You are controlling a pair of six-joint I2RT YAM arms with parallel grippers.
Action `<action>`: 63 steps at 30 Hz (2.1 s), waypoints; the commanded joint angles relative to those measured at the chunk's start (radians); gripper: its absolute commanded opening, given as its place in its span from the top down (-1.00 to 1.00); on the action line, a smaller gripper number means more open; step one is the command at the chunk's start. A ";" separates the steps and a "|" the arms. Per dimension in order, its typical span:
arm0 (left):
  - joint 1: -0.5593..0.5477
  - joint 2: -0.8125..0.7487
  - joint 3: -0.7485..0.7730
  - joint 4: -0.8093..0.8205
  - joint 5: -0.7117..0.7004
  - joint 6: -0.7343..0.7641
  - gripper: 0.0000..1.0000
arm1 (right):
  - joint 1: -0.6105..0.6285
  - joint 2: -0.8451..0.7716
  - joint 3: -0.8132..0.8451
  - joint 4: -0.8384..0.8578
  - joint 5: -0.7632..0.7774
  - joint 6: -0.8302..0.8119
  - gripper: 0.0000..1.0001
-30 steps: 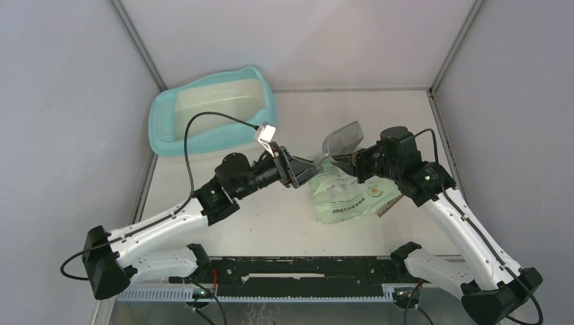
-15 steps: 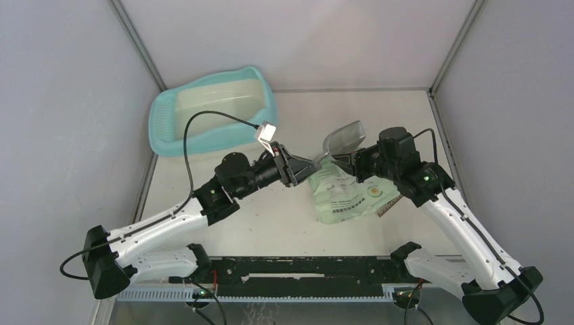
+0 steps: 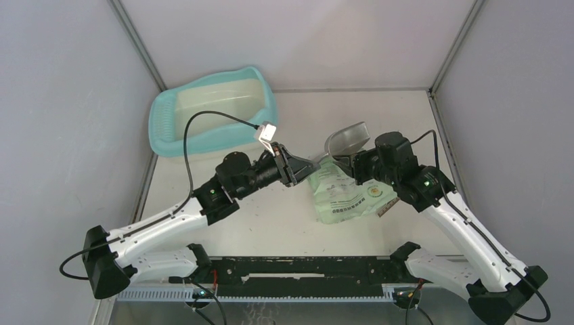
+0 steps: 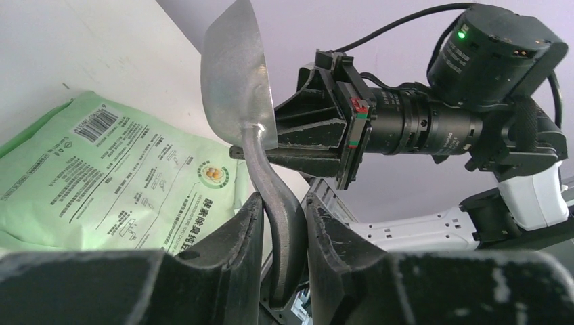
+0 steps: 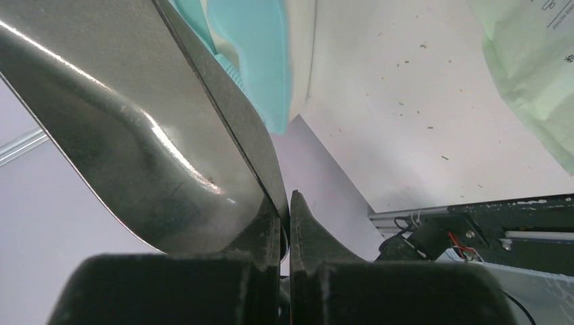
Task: Fill the litter box with clean litter
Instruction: Pick up the spatula from the center of the board.
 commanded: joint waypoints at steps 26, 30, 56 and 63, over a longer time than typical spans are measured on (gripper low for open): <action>-0.002 -0.009 0.029 -0.031 -0.143 0.012 0.30 | 0.155 -0.020 0.013 0.046 0.006 0.045 1.00; -0.002 -0.023 0.014 -0.030 -0.147 0.001 0.06 | 0.131 -0.041 0.013 0.027 0.034 0.052 1.00; -0.030 -0.035 -0.021 0.016 -0.136 -0.003 -0.21 | 0.103 -0.017 0.013 0.069 0.118 0.165 1.00; -0.035 -0.042 -0.033 0.008 -0.128 -0.004 -0.17 | 0.095 0.008 0.014 0.084 0.124 0.160 1.00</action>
